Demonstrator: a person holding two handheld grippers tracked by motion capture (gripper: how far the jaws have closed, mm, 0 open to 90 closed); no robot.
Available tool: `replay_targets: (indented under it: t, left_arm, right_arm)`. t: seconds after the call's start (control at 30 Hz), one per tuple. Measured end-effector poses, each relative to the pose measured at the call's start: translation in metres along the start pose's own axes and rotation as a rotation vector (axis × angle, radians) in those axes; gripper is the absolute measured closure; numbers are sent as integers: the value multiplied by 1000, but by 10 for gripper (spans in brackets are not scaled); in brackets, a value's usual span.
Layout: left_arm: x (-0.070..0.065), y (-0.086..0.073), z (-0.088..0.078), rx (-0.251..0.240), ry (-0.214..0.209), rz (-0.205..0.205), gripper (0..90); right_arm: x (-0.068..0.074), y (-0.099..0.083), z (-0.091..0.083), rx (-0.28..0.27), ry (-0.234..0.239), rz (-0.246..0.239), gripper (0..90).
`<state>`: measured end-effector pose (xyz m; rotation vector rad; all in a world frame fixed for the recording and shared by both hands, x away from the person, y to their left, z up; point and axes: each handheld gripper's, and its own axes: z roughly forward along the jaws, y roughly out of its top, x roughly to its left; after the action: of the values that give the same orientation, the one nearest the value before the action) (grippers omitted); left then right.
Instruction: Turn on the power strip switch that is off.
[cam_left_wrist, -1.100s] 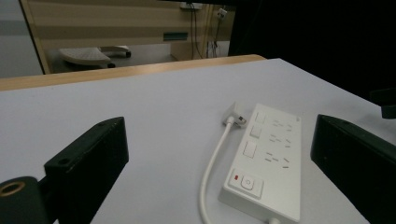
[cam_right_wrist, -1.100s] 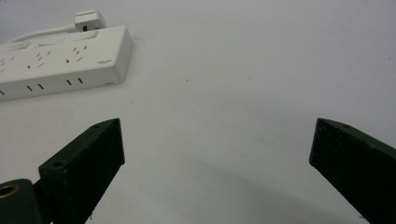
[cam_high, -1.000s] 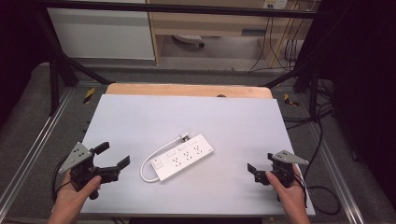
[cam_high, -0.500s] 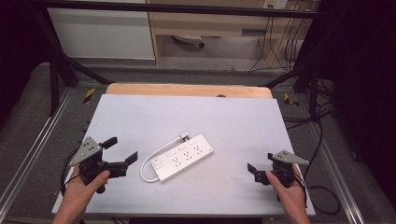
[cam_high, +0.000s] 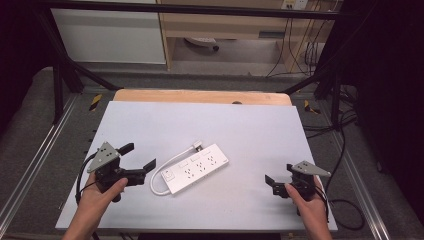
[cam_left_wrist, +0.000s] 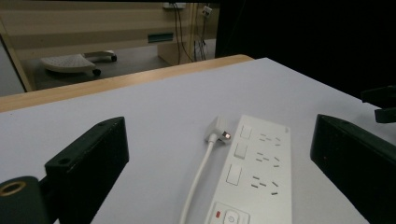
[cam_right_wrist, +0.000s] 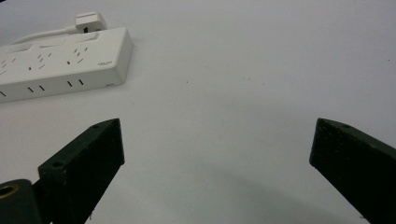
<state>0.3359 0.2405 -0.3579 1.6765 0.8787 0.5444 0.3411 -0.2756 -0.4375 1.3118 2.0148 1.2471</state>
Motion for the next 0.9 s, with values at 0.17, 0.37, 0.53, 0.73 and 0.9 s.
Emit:
replay_targets:
  t: [0.17,0.37,0.53,0.73,0.9]
  left_arm:
    - [-3,2,8,2,-6,4,42]
    - [-6,3,17,9,-7,12,44]
    - [-8,3,26,15,-10,13,44]
    - [-9,4,35,17,-4,12,48]
    - [-10,5,45,20,-3,9,49]
  right_arm:
    - [0,0,0,0,0,0,35]
    - [0,0,0,-1,2,1,35]
    - [0,0,0,-1,3,0,35]
    - [0,0,0,-1,4,2,35]
    - [0,0,0,-1,3,0,35]
